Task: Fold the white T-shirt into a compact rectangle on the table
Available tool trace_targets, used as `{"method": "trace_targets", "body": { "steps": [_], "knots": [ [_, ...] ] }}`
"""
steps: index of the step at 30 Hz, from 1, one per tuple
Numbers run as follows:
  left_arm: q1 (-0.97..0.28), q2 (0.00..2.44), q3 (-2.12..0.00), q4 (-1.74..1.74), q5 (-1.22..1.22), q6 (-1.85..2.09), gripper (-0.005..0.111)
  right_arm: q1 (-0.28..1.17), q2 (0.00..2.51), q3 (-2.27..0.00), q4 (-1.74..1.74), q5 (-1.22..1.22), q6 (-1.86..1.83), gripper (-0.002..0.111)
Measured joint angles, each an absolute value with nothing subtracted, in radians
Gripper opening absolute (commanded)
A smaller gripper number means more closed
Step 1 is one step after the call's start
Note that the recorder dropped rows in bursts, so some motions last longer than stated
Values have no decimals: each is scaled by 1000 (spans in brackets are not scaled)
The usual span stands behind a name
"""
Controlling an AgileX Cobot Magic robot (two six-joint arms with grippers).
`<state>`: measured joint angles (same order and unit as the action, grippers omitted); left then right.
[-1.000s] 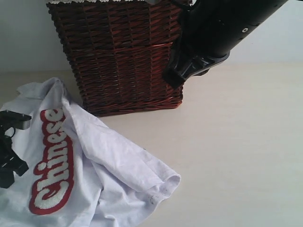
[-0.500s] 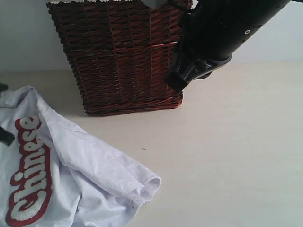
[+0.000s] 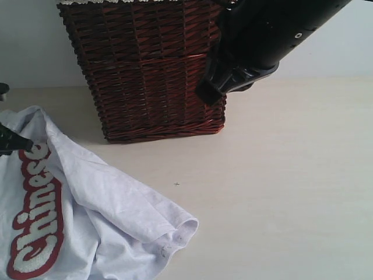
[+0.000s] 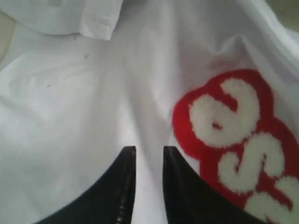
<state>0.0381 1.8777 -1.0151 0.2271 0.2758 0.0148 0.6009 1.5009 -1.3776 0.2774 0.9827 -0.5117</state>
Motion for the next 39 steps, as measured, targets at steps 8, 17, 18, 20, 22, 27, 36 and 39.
{"method": "trace_targets", "body": {
  "steps": [8,17,18,20,22,27,36,39],
  "knots": [
    [56,2093,-1266,227,217,-49,12,601,1501,-1378,280,894,-512,0],
    [68,2240,-1458,301,214,-56,10,601,1501,-1378,280,848,-512,0],
    [68,2254,-1477,308,214,-56,10,601,1501,-1378,280,847,-512,0],
    [68,2274,-1510,320,212,-57,10,601,1501,-1378,280,847,-512,0],
    [68,2289,-1553,327,207,-57,10,601,1501,-1378,278,847,-514,0],
    [68,2309,-1661,331,195,-57,10,601,1501,-1378,275,847,-514,0],
    [102,2217,-1708,384,428,-69,0,601,1501,-1378,256,843,-514,0],
    [124,2097,-1575,289,505,89,0,601,1501,-1378,252,843,-514,0]
  ]
}}
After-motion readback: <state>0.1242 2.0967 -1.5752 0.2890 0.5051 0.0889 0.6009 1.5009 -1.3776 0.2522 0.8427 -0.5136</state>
